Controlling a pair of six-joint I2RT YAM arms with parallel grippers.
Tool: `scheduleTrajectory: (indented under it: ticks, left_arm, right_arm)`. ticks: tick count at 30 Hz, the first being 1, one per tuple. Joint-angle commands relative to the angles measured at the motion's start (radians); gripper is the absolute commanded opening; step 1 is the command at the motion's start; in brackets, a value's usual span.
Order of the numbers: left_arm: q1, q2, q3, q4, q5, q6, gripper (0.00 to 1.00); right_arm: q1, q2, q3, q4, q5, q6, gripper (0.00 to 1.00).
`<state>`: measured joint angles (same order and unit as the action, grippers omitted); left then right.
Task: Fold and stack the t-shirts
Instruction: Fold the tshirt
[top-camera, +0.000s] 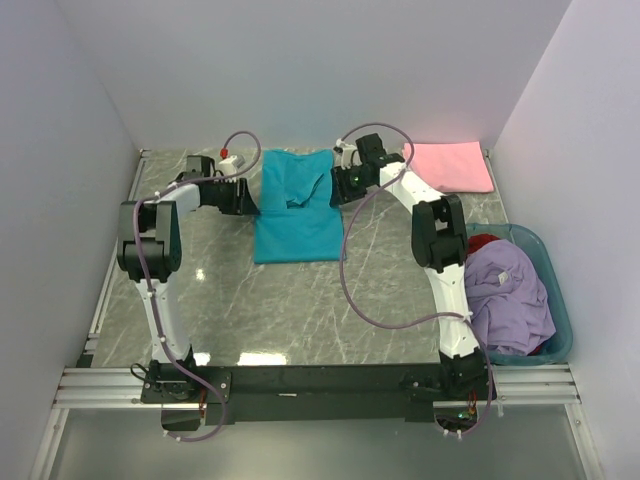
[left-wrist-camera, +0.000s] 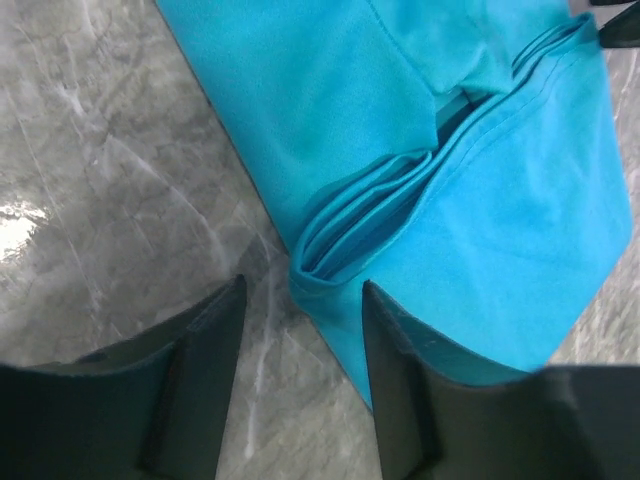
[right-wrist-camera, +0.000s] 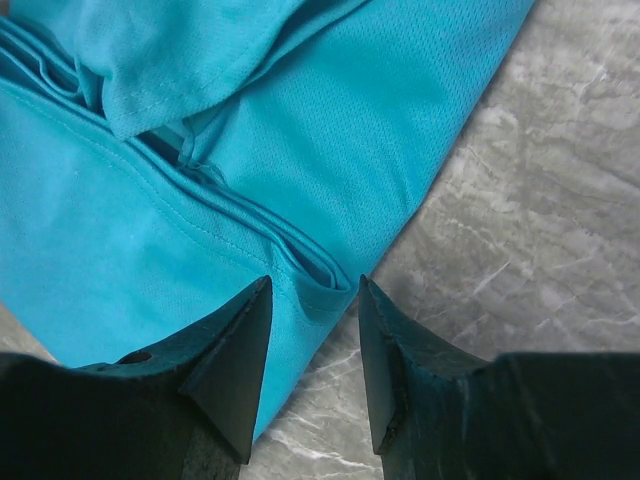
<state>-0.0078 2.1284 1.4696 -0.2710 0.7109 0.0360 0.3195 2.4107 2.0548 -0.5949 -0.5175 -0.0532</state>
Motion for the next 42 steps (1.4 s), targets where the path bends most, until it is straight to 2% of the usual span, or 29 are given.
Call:
scheduleTrajectory:
  ticks: [1,4,9,12,16,17,18,21,23,33,42]
  left_arm:
    - [0.005,0.004,0.046,0.024,0.041,-0.018,0.5]
    - [0.005,0.013,0.052,0.023,0.062,-0.021,0.45]
    - [0.005,0.022,0.066,0.024,0.067,-0.019,0.43]
    - [0.005,0.039,0.081,0.013,0.071,-0.022,0.42]
    - [0.005,0.041,0.084,0.035,0.076,-0.028,0.29]
    - [0.005,0.035,0.083,0.042,0.082,-0.028,0.21]
    - [0.005,0.033,0.08,0.047,0.082,-0.028,0.21]
    - [0.005,0.019,0.071,0.069,0.102,-0.03,0.04]
    - [0.005,0.013,0.072,0.072,0.121,-0.03,0.01]
    - [0.005,-0.002,0.087,0.134,0.154,-0.028,0.01]
    - [0.005,0.031,0.104,0.179,0.142,-0.065,0.01]
  right_arm:
    - [0.004,0.01,0.045,0.013,-0.016,0.023,0.47]
    - [0.006,0.019,0.051,0.007,-0.022,0.023,0.46]
    - [0.006,0.03,0.068,-0.002,-0.024,0.023,0.46]
    - [0.006,0.033,0.076,-0.005,-0.024,0.023,0.42]
    - [0.004,0.025,0.062,0.01,-0.022,0.021,0.27]
    - [0.003,0.016,0.048,0.024,-0.022,0.019,0.21]
    - [0.003,0.01,0.039,0.032,-0.027,0.019,0.21]
    - [0.003,-0.019,-0.001,0.072,-0.027,0.018,0.0]
    - [0.0,-0.03,-0.009,0.081,-0.03,0.015,0.0]
    - [-0.019,-0.104,-0.076,0.21,-0.059,0.03,0.0]
    - [-0.037,-0.087,-0.079,0.263,-0.042,0.05,0.0]
